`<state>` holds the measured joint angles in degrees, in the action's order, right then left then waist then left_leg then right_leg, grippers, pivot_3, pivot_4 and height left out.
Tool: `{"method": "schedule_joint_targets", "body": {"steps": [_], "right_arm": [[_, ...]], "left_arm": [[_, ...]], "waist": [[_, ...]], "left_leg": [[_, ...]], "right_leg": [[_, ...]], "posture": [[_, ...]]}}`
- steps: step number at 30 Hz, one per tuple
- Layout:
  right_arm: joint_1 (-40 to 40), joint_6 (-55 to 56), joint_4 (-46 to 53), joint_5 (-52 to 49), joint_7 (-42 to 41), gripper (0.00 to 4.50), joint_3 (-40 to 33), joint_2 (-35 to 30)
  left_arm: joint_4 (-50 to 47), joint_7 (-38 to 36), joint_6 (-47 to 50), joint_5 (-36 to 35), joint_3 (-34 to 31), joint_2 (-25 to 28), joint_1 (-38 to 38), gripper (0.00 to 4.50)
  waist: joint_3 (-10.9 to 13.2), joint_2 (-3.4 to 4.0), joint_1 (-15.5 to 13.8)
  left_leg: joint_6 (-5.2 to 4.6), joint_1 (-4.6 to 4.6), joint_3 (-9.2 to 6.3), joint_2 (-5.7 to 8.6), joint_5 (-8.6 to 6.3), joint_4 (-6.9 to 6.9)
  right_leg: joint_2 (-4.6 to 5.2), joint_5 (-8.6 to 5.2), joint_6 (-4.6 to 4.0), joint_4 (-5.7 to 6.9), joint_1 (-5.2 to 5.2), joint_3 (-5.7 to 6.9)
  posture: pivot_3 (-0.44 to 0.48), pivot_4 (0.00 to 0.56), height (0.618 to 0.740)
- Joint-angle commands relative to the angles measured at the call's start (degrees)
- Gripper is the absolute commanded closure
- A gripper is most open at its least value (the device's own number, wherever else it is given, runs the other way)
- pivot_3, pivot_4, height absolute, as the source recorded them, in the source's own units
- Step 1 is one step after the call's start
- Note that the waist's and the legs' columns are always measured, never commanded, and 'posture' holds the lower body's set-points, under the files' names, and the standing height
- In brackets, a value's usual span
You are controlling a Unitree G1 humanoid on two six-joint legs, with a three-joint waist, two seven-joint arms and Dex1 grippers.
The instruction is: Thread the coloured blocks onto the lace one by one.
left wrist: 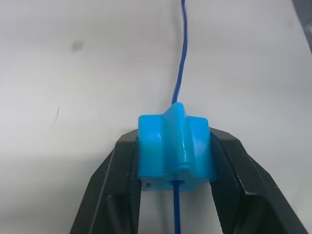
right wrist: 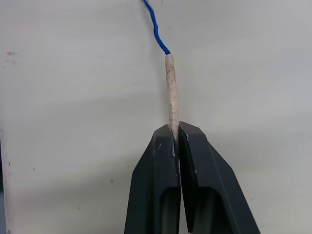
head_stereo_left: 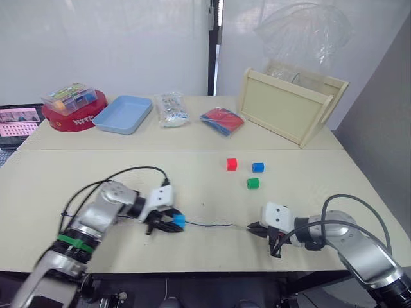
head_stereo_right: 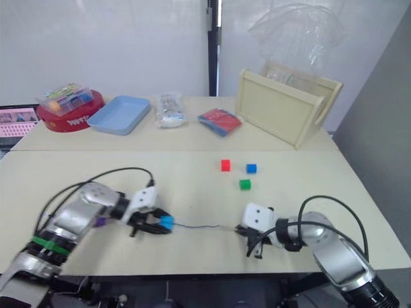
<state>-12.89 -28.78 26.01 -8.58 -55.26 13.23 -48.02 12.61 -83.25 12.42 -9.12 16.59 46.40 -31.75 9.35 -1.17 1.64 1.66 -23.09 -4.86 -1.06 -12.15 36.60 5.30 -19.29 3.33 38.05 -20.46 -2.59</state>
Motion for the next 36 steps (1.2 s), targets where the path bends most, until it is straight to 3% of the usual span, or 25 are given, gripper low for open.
{"method": "schedule_joint_targets", "body": {"steps": [1,3,8,14,18,19,25,33,36], "right_arm": [[-0.7,-2.0,3.6,-0.3,-0.4,4.5,0.4,-0.4],[-0.5,-2.3,3.8,-0.2,-0.3,4.5,0.5,-0.2],[0.8,-1.2,2.9,0.6,-0.2,4.5,1.1,-0.3],[0.4,-0.5,1.8,0.9,-0.4,4.5,1.7,0.2],[-0.5,0.2,0.7,1.6,-0.5,4.5,2.7,1.0],[-0.6,0.2,0.6,1.6,-0.5,4.5,2.8,1.2],[-1.2,-0.6,0.9,1.5,-0.8,4.5,3.3,1.8],[-2.1,-1.9,0.7,2.1,-1.0,4.5,4.7,2.3],[-3.6,-2.5,-0.1,2.7,-0.7,4.5,5.9,3.3]], "left_arm": [[4.9,-4.7,-3.6,2.2,-1.1,6.6,1.2,3.11],[8.1,-7.0,-5.4,3.2,-1.1,10.6,2.3,3.11],[16.4,-6.3,-11.4,5.9,-2.2,13.6,0.7,3.11],[20.5,-6.8,-14.6,7.9,-2.7,14.3,-2.5,3.11],[17.9,-7.8,-13.4,6.9,-3.6,14.0,-1.6,3.11],[17.8,-7.9,-13.6,6.9,-3.8,13.9,-1.6,2.08],[11.3,-8.1,-7.3,1.8,-6.9,11.3,-2.7,0.17],[-6.6,-7.9,8.9,-7.3,-8.1,7.8,-1.1,0.17],[-13.3,-1.4,11.7,-9.3,-5.8,-0.7,0.8,0.17]], "waist": [[0.0,0.01,0.0],[0.0,0.01,0.4],[0.0,0.05,0.7],[0.0,0.05,1.0],[0.0,0.06,0.9],[0.0,0.06,0.9],[0.0,0.05,0.6],[0.1,0.01,0.8],[0.1,0.01,0.7]], "left_leg": [[0.0,-0.03,0.0,0.0,0.0,0.0],[0.0,-0.03,0.0,-0.02,0.0,-0.01],[-0.01,0.14,0.03,-0.02,0.0,-0.26],[-0.01,0.13,0.04,-0.05,0.0,-0.28],[-0.01,0.1,0.05,-0.04,0.0,-0.28],[-0.01,0.09,0.05,-0.04,0.0,-0.28],[0.0,-0.03,0.04,-0.03,0.0,-0.22],[-0.01,-0.28,0.0,-0.04,0.0,-0.07],[0.0,-0.25,0.02,-0.02,0.0,-0.06]], "right_leg": [[0.0,0.0,0.0,0.0,-0.02,0.02],[-0.01,0.0,0.0,0.01,-0.07,0.01],[0.0,-0.01,-0.01,0.04,-0.06,-0.01],[-0.03,-0.01,-0.01,0.08,-0.11,-0.01],[-0.01,-0.01,-0.01,0.08,-0.12,-0.01],[-0.02,-0.01,-0.01,0.09,-0.13,-0.01],[0.0,0.0,-0.01,0.09,-0.18,0.01],[-0.01,0.0,-0.01,0.21,-0.41,0.03],[0.0,0.0,-0.01,0.3,-0.41,-0.01]], "posture": [[0.0,0.15,0.74],[0.0,0.15,0.74],[0.0,0.15,0.74],[0.0,0.15,0.74],[0.0,0.15,0.74],[0.0,0.15,0.74],[0.0,0.15,0.74],[0.0,0.15,0.74],[0.0,0.15,0.74]]}}
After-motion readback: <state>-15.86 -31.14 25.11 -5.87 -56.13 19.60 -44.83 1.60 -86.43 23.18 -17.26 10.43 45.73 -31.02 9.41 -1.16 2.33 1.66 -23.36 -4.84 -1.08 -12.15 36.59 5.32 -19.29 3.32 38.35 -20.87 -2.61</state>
